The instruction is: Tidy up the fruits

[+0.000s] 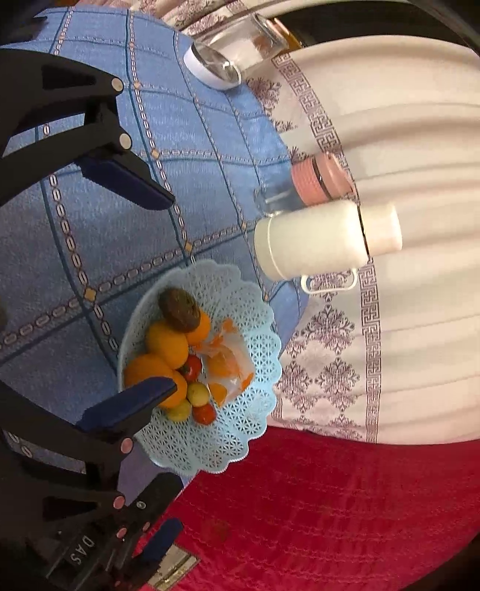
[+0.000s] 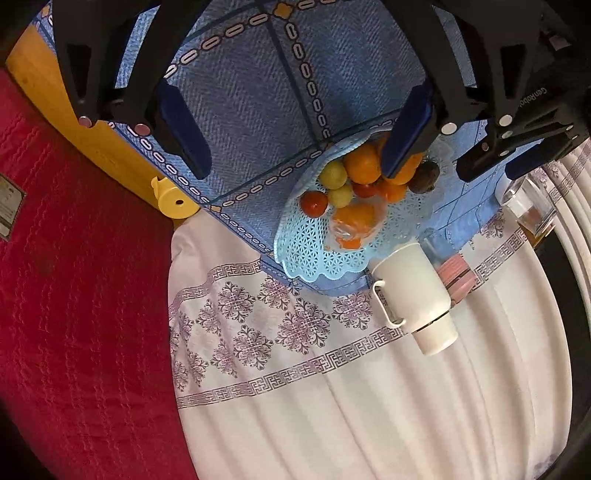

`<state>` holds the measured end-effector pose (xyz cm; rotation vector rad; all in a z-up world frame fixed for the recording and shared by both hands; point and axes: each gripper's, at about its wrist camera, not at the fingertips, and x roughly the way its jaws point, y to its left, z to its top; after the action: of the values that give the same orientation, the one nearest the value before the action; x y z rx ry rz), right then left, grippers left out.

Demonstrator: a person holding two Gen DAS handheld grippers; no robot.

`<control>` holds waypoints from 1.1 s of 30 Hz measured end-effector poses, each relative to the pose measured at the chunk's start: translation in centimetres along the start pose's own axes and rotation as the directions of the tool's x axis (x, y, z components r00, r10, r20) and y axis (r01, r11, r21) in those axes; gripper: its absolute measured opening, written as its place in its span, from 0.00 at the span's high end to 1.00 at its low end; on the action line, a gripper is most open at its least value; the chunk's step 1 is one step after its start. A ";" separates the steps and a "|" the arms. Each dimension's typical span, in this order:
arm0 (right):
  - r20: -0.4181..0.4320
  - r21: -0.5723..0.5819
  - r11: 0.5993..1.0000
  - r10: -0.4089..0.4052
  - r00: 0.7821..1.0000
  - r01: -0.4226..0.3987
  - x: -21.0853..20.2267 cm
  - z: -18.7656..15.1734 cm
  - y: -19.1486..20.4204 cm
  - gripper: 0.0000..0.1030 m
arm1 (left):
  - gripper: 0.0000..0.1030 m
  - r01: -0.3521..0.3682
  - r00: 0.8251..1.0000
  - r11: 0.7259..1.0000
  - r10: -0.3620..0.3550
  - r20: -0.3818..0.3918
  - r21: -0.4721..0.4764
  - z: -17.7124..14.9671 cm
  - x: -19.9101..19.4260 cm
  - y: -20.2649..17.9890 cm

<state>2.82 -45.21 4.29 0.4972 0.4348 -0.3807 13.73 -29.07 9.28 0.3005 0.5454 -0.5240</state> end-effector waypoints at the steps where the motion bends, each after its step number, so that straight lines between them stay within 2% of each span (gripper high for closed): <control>1: -0.002 -0.009 1.000 0.004 1.000 -0.004 0.0 -0.1 0.2 0.08 | 0.11 -0.010 1.000 1.000 0.010 -0.001 -0.003 -0.1 -0.1 0.1; 3: -0.011 -0.028 0.999 0.017 1.000 -0.018 0.0 -0.2 0.5 0.06 | 0.11 -0.022 1.000 1.000 0.022 -0.002 -0.010 -0.2 -0.3 0.4; 7: -0.028 -0.074 0.997 0.033 0.999 -0.035 0.1 -0.4 1.5 0.05 | 0.05 -0.055 0.998 0.998 0.055 0.009 -0.015 -0.6 -1.0 1.0; 20: -0.022 -0.201 0.979 0.025 0.999 -0.029 -0.8 -1.3 3.9 0.03 | 0.05 -0.191 0.981 0.981 0.192 0.026 -0.028 -1.5 -1.8 3.0; 26: -0.009 -0.188 0.982 0.014 1.000 -0.016 -1.0 -1.3 3.5 0.03 | 0.05 -0.193 0.981 0.981 0.193 0.026 -0.025 -1.6 -1.7 3.1; 33: 0.031 -0.226 0.974 -0.003 1.000 0.010 -1.6 -1.6 4.2 0.03 | 0.05 -0.195 0.980 0.981 0.195 0.027 -0.013 -1.7 -1.5 2.7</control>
<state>2.83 -40.55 5.37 0.2685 0.4442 -0.3393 13.42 -25.57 9.07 0.3321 0.4856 -0.3350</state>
